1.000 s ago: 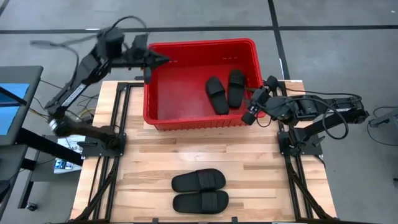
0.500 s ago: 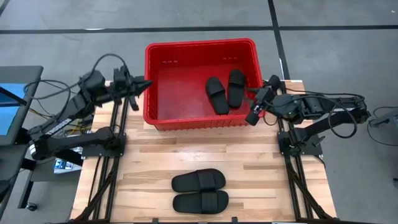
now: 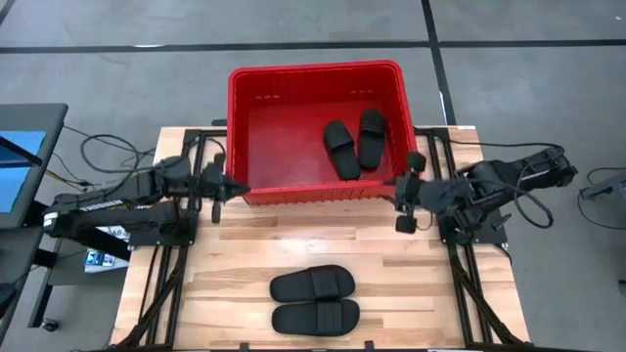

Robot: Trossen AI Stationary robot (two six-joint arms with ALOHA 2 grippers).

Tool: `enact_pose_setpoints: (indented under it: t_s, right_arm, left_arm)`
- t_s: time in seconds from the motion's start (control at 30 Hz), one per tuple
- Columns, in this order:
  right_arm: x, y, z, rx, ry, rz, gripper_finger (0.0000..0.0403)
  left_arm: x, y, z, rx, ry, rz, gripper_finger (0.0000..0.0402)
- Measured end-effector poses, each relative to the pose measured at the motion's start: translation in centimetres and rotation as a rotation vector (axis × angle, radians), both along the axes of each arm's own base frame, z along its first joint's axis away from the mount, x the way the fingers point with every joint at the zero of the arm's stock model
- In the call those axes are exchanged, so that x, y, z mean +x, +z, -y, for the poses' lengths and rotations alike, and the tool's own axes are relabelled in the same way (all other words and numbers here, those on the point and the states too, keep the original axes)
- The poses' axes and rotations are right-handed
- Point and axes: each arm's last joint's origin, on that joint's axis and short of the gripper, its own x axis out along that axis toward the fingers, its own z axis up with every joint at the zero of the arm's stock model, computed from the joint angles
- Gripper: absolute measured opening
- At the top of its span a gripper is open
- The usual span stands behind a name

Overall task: Pick and place slides into bin
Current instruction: Put the black slide into the container

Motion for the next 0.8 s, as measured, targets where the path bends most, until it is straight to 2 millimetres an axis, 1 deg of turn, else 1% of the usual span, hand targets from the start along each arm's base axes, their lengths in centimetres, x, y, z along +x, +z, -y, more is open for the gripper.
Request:
enact_pose_setpoints:
  t_s: [0.1, 0.2, 0.4, 0.53, 0.6, 0.67, 0.8]
  right_arm:
    - [-0.6, -1.1, -1.2, 0.085, -0.022, -0.051, 0.0124]
    - [-1.0, -1.7, -2.7, 0.187, -0.04, -0.05, 0.0124]
    - [-1.7, -3.3, -6.8, 0.351, -0.017, -0.098, 0.0124]
    - [-2.0, -5.2, -9.6, 0.388, -0.016, -0.153, 0.0124]
    - [-2.1, -6.6, -10.9, 0.386, -0.035, -0.179, 0.0124]
    - [-2.1, -8.0, -12.0, 0.36, -0.067, -0.192, 0.0124]
    - [-1.7, -10.0, -13.6, 0.335, -0.13, -0.217, 0.0124]
  left_arm:
    - [0.2, -0.9, 1.0, -0.025, -0.083, -0.005, 0.0]
    - [0.5, -1.7, 2.1, -0.097, -0.154, -0.029, 0.0]
    - [0.6, -2.5, 4.4, -0.151, -0.276, -0.037, 0.0]
    - [0.9, -2.9, 6.1, -0.198, -0.35, -0.078, 0.0]
    - [1.1, -3.2, 6.9, -0.202, -0.398, -0.109, 0.0]
    - [1.3, -3.6, 7.8, -0.195, -0.423, -0.142, 0.0]
    - [1.7, -4.5, 9.2, -0.168, -0.446, -0.214, 0.0]
